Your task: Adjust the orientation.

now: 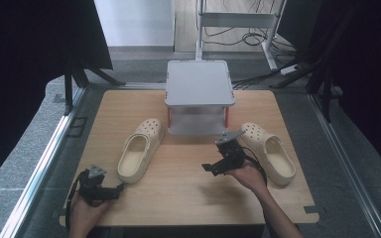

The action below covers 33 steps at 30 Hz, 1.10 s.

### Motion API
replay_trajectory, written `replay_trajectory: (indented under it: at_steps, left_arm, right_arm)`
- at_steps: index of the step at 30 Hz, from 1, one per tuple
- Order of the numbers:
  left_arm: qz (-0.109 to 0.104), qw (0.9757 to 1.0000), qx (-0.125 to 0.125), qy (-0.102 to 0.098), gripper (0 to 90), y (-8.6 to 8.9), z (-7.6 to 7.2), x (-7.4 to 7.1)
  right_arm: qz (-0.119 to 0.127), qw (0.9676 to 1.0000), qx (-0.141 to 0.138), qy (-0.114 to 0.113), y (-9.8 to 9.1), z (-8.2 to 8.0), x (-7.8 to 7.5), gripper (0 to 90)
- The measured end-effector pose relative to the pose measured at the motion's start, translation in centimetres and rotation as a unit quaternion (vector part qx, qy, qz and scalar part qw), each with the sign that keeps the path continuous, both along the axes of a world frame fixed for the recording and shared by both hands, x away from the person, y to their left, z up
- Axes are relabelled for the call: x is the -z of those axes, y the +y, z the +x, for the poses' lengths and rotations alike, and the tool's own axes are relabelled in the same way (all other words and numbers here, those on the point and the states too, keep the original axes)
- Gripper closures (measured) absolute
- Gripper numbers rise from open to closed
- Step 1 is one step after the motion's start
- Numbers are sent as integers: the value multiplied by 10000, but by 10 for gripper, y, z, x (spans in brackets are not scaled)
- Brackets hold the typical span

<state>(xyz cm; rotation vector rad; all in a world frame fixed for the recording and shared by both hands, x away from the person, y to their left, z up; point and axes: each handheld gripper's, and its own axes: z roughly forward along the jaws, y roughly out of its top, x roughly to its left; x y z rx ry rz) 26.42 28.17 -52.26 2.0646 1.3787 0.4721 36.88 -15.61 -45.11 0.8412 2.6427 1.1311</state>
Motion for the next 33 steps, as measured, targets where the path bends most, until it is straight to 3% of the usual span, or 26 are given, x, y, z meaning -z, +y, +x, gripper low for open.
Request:
replay_trajectory:
  at_steps: [6,10,22,25,33]
  left_arm:
    - [10,10000,12,4,0,0,0,0]
    - [7,10000,9,-3,0,0,0,0]
    - [7,10000,9,-2,0,0,0,0]
    - [6,10000,11,-5,0,0,0,0]
    - [-1,10000,73,2,0,1,-3,0]
  right_arm:
    - [-73,9998,-207,37,28,11,-9,0]
    - [-110,9994,-285,167,49,18,-16,69]
    - [-170,9989,-399,185,101,40,-31,133]
    - [-133,9989,-398,184,122,47,-39,154]
    - [-198,9982,-526,194,157,57,-44,214]
